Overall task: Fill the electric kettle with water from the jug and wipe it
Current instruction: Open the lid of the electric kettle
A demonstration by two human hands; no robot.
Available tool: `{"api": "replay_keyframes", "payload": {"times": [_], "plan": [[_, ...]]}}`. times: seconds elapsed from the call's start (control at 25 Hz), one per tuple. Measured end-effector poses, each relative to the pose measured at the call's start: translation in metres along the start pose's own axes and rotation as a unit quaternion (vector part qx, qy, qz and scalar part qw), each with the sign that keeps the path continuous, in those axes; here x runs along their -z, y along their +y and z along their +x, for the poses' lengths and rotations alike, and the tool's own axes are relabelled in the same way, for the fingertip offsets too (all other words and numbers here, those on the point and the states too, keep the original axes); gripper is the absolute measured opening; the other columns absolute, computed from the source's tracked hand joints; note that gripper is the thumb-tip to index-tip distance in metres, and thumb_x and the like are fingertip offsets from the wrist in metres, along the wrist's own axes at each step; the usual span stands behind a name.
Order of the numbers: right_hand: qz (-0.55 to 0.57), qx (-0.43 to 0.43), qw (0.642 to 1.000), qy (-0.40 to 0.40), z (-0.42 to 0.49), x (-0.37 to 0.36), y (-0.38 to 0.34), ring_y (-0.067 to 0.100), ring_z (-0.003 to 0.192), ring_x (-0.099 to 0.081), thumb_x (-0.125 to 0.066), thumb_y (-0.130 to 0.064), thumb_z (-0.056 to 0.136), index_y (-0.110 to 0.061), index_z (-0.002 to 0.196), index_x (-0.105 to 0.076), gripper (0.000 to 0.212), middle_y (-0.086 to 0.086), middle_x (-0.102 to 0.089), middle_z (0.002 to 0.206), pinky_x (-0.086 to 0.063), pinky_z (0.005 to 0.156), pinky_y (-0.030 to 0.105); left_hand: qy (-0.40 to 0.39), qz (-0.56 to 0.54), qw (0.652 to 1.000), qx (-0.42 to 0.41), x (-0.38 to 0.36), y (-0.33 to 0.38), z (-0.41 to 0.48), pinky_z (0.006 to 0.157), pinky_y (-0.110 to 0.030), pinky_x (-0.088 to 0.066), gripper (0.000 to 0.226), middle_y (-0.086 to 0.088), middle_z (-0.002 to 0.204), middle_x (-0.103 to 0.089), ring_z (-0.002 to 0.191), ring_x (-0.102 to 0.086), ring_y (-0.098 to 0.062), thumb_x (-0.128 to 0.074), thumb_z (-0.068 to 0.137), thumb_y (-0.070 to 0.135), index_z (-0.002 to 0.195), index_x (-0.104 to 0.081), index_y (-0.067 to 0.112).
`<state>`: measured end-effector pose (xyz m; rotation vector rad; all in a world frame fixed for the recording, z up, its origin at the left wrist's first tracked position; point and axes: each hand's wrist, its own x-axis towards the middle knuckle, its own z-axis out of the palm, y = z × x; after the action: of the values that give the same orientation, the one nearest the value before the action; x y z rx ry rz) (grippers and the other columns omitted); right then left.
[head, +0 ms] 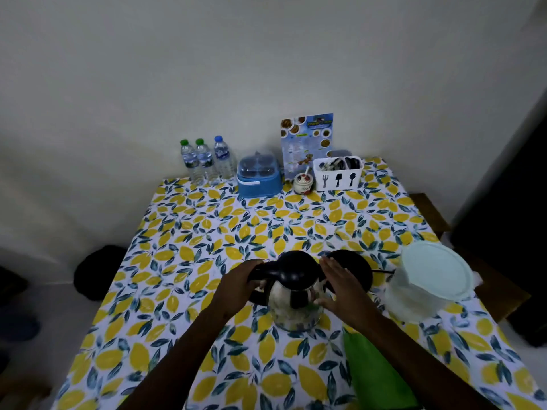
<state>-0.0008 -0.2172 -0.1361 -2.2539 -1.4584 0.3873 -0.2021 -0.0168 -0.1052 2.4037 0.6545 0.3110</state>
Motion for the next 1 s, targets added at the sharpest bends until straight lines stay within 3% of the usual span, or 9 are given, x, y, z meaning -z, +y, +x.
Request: {"api": "replay_keyframes", "payload": {"times": [0.08,0.16,0.28,0.36,0.52,0.6,0.72,0.88,1.0], "plan": [[0.004,0.02,1.0,-0.017,-0.004,-0.02,-0.006,0.009,0.144,0.005,-0.063,-0.044,0.087,-0.013,0.153,-0.009,0.09,-0.006,0.001,0.157,-0.016,0.12,0.042,0.003,-0.002,1.0,0.009,0.001,-0.012,-0.016,0.085,-0.02,-0.039,0.084,-0.001,0.128,-0.062,0.111,-0.057,-0.015,-0.025,0.08,0.081,0.131,-0.052,0.02],[-0.001,0.043,0.999,-0.005,-0.008,-0.035,-0.012,0.015,0.147,-0.002,-0.062,-0.043,0.088,-0.014,0.152,-0.013,0.086,-0.005,-0.002,0.158,-0.022,0.119,0.044,0.002,-0.025,0.999,0.026,-0.003,-0.024,-0.03,0.093,-0.027,-0.044,0.082,-0.003,0.13,-0.061,0.114,-0.057,-0.017,-0.026,0.082,0.079,0.131,-0.052,0.018],[-0.042,0.031,0.999,0.011,-0.009,-0.045,-0.018,0.02,0.148,-0.004,-0.062,-0.044,0.088,-0.019,0.153,-0.013,0.085,-0.004,-0.002,0.16,-0.016,0.117,0.047,-0.01,-0.072,0.996,0.059,-0.006,-0.025,-0.038,0.096,-0.048,-0.047,0.045,-0.007,0.126,-0.059,0.113,-0.057,-0.022,-0.048,0.092,0.045,0.127,-0.052,0.017],[-0.075,0.023,0.997,0.027,-0.011,-0.047,-0.019,0.02,0.148,-0.004,-0.061,-0.047,0.087,-0.021,0.153,-0.014,0.085,-0.006,-0.002,0.16,-0.016,0.116,0.052,-0.012,-0.083,0.994,0.068,-0.009,-0.006,-0.033,0.104,-0.05,-0.041,0.042,-0.009,0.132,-0.053,0.122,-0.05,-0.024,-0.052,0.092,0.029,0.132,-0.048,0.017],[-0.1,0.014,0.994,0.04,-0.017,-0.049,-0.019,0.018,0.147,-0.007,-0.064,-0.049,0.083,-0.022,0.152,-0.015,0.089,-0.002,-0.012,0.161,-0.024,0.111,0.055,0.029,0.046,0.997,0.048,-0.027,0.04,-0.018,0.117,-0.053,-0.021,0.071,-0.004,0.146,-0.046,0.138,-0.037,-0.024,-0.04,0.087,0.066,0.141,-0.04,0.02],[-0.089,0.006,0.995,0.044,-0.017,-0.049,-0.022,0.016,0.145,-0.004,-0.066,-0.047,0.083,-0.024,0.152,-0.012,0.091,-0.003,-0.009,0.16,-0.024,0.111,0.056,0.047,0.081,0.994,0.052,-0.036,0.045,-0.012,0.113,-0.05,-0.031,0.084,-0.005,0.144,-0.05,0.133,-0.045,-0.025,-0.035,0.081,0.076,0.141,-0.041,0.016],[-0.074,-0.003,0.996,0.054,-0.017,-0.051,-0.023,0.015,0.145,-0.007,-0.072,-0.046,0.078,-0.024,0.152,-0.015,0.096,-0.004,-0.014,0.159,-0.028,0.108,0.058,0.068,0.116,0.99,0.03,-0.038,0.05,-0.01,0.104,-0.045,-0.043,0.081,-0.01,0.136,-0.057,0.122,-0.055,-0.028,-0.021,0.088,0.07,0.138,-0.044,0.011],[-0.051,-0.006,0.998,0.042,-0.017,-0.056,-0.018,0.011,0.147,0.006,-0.065,-0.05,0.081,-0.042,0.149,0.01,0.101,-0.012,0.001,0.161,-0.013,0.114,0.053,0.136,-0.086,0.985,0.061,-0.025,0.054,-0.016,0.099,-0.037,-0.048,0.047,-0.008,0.135,-0.057,0.121,-0.056,-0.024,-0.034,0.1,0.038,0.139,-0.043,0.015],[-0.045,-0.01,0.998,0.047,-0.018,-0.054,-0.018,0.013,0.148,0.009,-0.063,-0.052,0.083,-0.048,0.146,0.012,0.098,-0.014,0.004,0.161,-0.007,0.116,0.053,0.148,-0.259,0.947,0.12,-0.012,0.048,-0.03,0.106,-0.035,-0.042,0.041,-0.003,0.147,-0.047,0.133,-0.046,-0.019,-0.034,0.103,0.027,0.143,-0.039,0.021]]}}
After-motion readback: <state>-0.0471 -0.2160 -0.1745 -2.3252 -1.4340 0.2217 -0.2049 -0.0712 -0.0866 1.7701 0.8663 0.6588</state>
